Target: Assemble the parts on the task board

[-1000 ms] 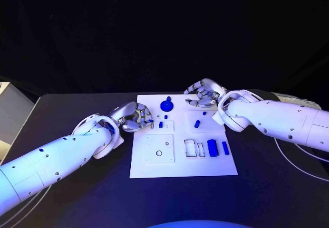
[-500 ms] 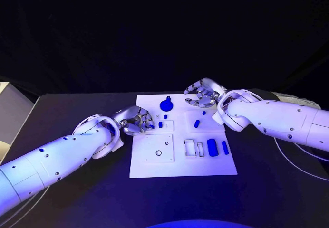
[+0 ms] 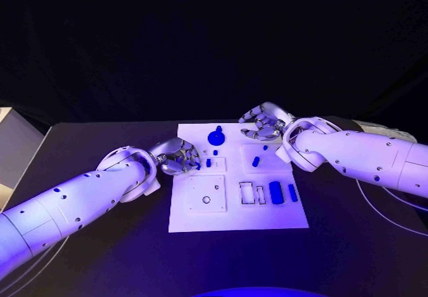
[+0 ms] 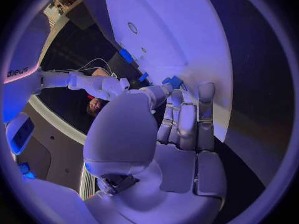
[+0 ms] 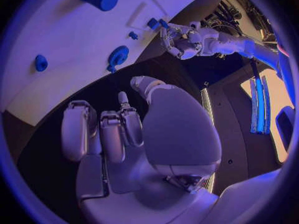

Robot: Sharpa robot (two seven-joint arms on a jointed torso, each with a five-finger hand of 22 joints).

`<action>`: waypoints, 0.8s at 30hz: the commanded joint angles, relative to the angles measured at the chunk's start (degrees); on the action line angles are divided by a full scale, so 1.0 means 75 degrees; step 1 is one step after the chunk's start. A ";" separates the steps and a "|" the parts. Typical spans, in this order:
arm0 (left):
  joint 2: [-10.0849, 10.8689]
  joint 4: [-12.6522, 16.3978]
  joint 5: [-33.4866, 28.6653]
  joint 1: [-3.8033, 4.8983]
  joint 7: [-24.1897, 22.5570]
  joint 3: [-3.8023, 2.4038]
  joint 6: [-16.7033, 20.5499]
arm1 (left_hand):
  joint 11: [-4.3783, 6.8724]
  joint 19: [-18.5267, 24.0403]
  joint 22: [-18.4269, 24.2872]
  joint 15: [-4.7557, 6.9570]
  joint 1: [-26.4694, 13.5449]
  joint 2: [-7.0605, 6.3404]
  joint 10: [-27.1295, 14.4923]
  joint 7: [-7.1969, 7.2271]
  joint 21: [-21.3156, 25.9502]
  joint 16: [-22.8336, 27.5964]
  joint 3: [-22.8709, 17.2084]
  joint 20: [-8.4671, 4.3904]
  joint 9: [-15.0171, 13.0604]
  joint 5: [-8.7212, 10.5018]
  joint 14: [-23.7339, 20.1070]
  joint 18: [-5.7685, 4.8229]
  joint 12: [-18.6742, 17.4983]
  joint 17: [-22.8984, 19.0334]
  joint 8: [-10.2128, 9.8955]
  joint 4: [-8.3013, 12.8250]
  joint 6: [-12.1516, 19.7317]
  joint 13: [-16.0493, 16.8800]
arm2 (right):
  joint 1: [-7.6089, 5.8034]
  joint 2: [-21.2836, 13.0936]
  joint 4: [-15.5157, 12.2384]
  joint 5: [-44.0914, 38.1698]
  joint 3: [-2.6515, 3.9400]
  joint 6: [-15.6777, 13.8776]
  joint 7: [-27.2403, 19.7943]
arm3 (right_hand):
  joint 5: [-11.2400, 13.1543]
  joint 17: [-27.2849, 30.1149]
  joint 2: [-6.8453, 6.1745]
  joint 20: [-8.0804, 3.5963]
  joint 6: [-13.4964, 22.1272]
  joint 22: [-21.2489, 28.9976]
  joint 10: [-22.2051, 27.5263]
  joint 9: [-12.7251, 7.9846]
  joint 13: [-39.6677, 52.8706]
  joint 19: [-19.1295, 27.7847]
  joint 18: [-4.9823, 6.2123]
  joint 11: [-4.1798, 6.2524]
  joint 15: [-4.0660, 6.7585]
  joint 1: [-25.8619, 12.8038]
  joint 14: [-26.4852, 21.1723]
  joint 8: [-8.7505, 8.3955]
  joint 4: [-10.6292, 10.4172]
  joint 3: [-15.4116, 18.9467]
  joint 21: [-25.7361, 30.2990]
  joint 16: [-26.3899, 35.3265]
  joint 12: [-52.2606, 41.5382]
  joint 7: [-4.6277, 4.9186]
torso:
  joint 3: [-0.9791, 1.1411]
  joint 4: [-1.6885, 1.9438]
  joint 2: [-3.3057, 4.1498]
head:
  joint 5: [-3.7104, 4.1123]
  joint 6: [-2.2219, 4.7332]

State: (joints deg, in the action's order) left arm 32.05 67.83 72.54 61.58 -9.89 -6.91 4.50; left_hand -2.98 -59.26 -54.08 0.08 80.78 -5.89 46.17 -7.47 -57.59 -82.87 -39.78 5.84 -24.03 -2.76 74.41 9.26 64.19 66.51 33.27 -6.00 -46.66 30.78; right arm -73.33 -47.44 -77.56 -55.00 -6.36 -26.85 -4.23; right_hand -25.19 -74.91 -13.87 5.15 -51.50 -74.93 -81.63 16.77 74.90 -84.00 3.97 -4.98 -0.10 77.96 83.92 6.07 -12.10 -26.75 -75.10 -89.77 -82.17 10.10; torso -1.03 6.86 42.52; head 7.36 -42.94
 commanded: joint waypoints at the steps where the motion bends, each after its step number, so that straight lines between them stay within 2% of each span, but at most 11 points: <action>1: -0.0003 -0.0065 0.0077 -0.0019 0.0038 0.0031 -0.0279 | -0.0004 0.0043 -0.0016 0.0005 0.0096 0.0136 -0.0061 -0.0007 0.0017 0.0013 -0.0058 -0.0011 -0.0454 -0.0025 -0.0045 0.0046 0.0046 0.0006 -0.0043 0.0008 0.0040 0.0017 | 0.0004 0.0008 -0.0005 -0.0034 0.0001 0.0019 -0.0083 | -0.0038 -0.2013 -0.0013 0.0052 -0.0053 -0.0288 -0.0040 -0.0009 0.0960 -0.0310 -0.0075 0.0002 -0.0015 -0.0094 0.0811 -0.0047 0.0004 -0.0061 -0.0012 -0.0031 -0.0044 0.0000 | 0.0004 0.0004 -0.0001 | 0.0000 0.0001; 17: 0.0237 0.0162 0.0176 0.0003 -0.0085 0.0009 -0.0583 | -0.0016 0.0260 0.0115 -0.0010 0.0106 0.0042 -0.0200 -0.0017 0.0152 0.0033 -0.0150 0.0006 -0.0438 -0.0022 -0.0194 0.0094 0.0083 -0.0138 -0.0093 0.0059 0.0018 0.0040 | 0.0004 -0.0006 -0.0007 -0.0030 0.0001 0.0017 -0.0082 | -0.0037 -0.2013 -0.0011 0.0052 -0.0075 -0.0293 -0.0038 -0.0006 0.0954 -0.0310 -0.0075 0.0006 -0.0014 -0.0179 0.0811 -0.0051 0.0053 -0.0122 -0.0011 -0.0031 -0.0045 -0.0004 | 0.0000 0.0010 -0.0006 | 0.0015 -0.0022; 24: 0.0310 0.0246 0.0271 0.0001 -0.0425 0.0008 -0.0251 | -0.0016 0.0260 0.0044 -0.0013 0.0125 0.0021 -0.0222 -0.0009 0.0094 0.0006 -0.0198 0.0012 -0.0442 -0.0021 -0.0197 0.0085 0.0112 -0.0103 -0.0087 0.0090 -0.0082 0.0046 | 0.0004 0.0000 -0.0007 -0.0029 0.0001 0.0013 -0.0086 | -0.0037 -0.2013 -0.0011 0.0052 -0.0075 -0.0293 -0.0038 -0.0006 0.0954 -0.0310 -0.0075 0.0006 -0.0014 -0.0179 0.0811 -0.0051 0.0053 -0.0122 -0.0011 -0.0031 -0.0045 -0.0004 | -0.0006 0.0008 -0.0003 | 0.0007 -0.0019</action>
State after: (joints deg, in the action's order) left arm 34.33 69.48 73.35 61.70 -11.11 -6.93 2.44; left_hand -3.09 -57.61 -53.72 0.08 81.23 -5.49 44.85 -7.58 -56.63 -82.87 -40.97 5.85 -24.03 -2.67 73.18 9.25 64.79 65.67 32.19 -5.28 -46.41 31.15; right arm -73.32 -47.46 -77.56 -55.00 -6.37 -26.87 -4.25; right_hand -25.19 -74.91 -13.95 5.15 -51.54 -74.91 -81.63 16.77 74.90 -84.00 3.97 -4.98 -0.10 76.98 83.92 6.07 -11.70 -27.47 -75.10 -89.77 -82.17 10.06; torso -1.06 6.93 42.51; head 7.49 -43.09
